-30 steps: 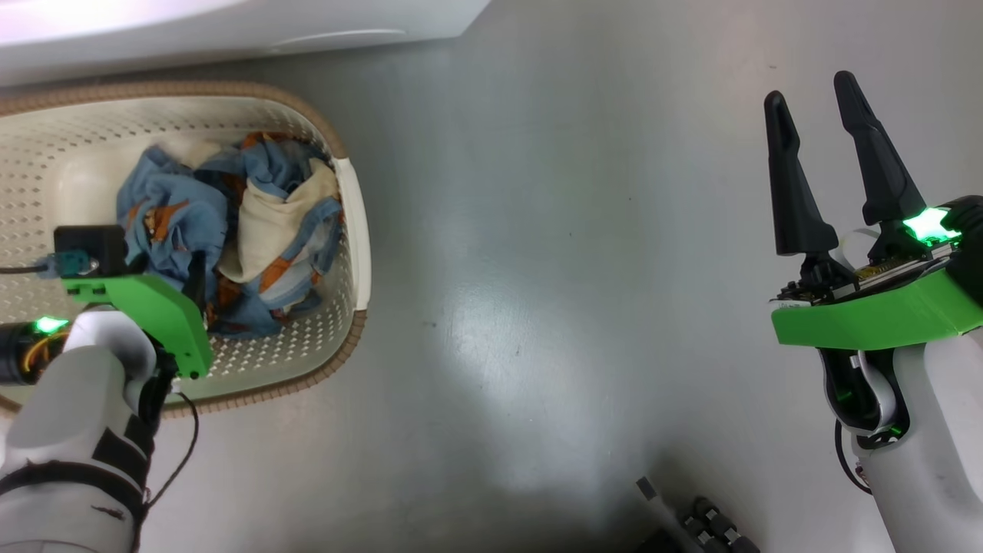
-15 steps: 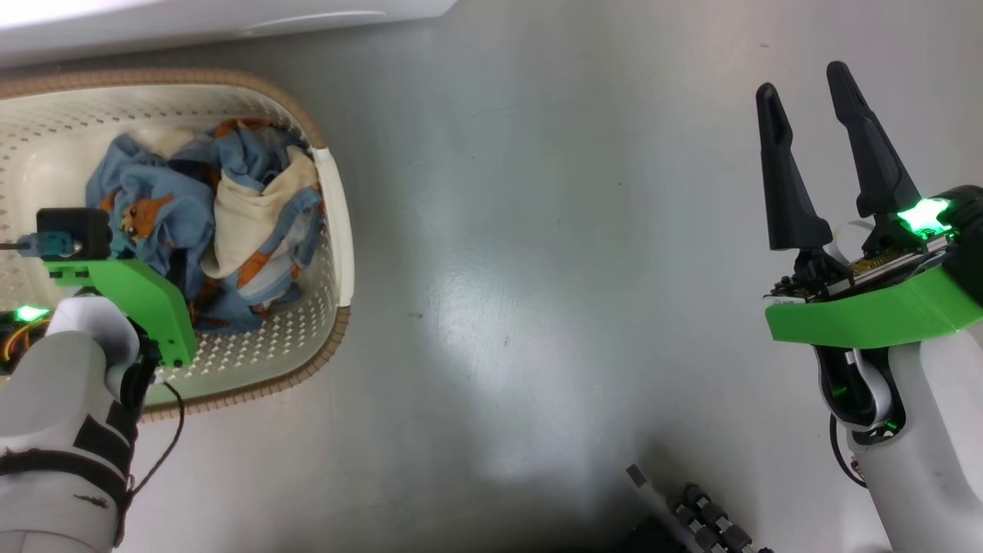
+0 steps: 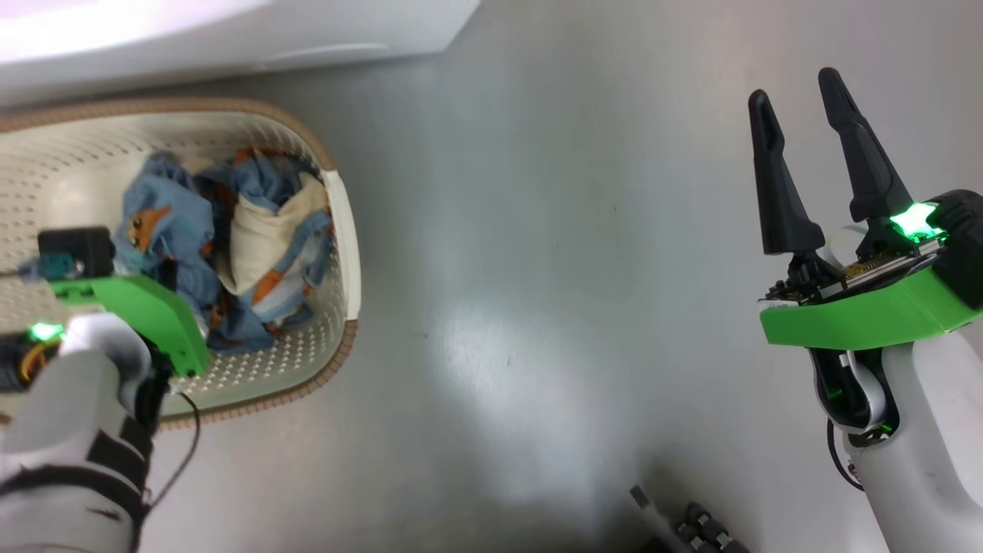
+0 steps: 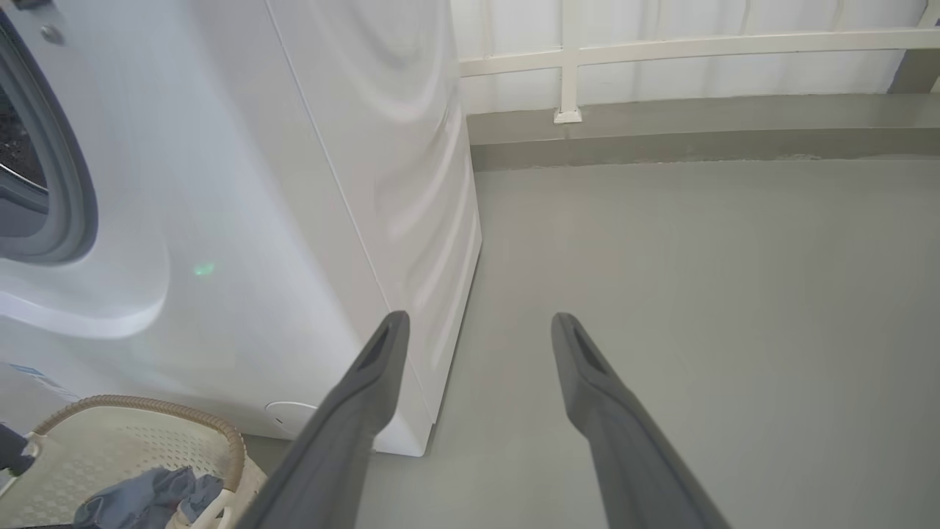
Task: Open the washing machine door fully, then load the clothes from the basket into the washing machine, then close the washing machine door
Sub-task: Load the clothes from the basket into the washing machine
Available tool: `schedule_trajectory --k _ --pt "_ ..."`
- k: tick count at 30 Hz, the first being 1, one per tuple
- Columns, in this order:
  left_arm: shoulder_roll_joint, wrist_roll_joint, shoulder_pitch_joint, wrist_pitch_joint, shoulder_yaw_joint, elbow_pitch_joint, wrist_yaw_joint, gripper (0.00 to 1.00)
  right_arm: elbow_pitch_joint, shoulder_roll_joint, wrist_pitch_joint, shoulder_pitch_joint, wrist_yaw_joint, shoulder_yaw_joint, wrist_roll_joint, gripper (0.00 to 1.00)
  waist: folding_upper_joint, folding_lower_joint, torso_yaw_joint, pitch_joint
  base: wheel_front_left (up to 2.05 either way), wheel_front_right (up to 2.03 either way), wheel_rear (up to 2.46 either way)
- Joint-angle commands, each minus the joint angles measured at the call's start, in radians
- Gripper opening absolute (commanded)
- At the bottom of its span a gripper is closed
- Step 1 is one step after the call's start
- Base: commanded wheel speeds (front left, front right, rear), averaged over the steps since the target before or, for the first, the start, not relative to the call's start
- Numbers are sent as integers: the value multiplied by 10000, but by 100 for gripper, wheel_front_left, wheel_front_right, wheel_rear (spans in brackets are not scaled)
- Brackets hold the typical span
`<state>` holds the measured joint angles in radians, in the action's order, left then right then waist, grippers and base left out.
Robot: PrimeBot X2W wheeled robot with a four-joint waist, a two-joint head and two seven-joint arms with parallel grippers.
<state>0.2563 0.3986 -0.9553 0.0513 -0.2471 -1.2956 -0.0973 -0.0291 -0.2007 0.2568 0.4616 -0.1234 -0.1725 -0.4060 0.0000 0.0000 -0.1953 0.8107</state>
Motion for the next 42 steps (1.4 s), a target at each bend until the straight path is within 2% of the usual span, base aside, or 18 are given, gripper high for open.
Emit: schedule_trajectory --k 1,11,19,31,42 --pt "267 160 553 243 277 49 -33 0 137 -46 49 -397 -73 -180 110 100 0 0 136 -500 0 0 0" --pt "-32 786 1983 1697 610 48 -225 0 -328 -6 49 -1113 -73 -290 47 100 0 0 381 -2635 0 0 0" --pt "-169 917 3019 2088 595 371 -306 0 -683 -54 49 -1895 -73 -337 22 100 0 0 540 -4248 0 0 0" --pt "-193 357 5019 2103 1477 3307 -162 0 -972 -127 49 -2932 -73 -155 -10 100 0 0 780 -5960 0 0 0" --pt "-676 -658 7149 2104 2642 6155 -136 0 -1096 -176 49 -3923 -73 213 -14 100 0 0 1026 -7203 0 0 0"
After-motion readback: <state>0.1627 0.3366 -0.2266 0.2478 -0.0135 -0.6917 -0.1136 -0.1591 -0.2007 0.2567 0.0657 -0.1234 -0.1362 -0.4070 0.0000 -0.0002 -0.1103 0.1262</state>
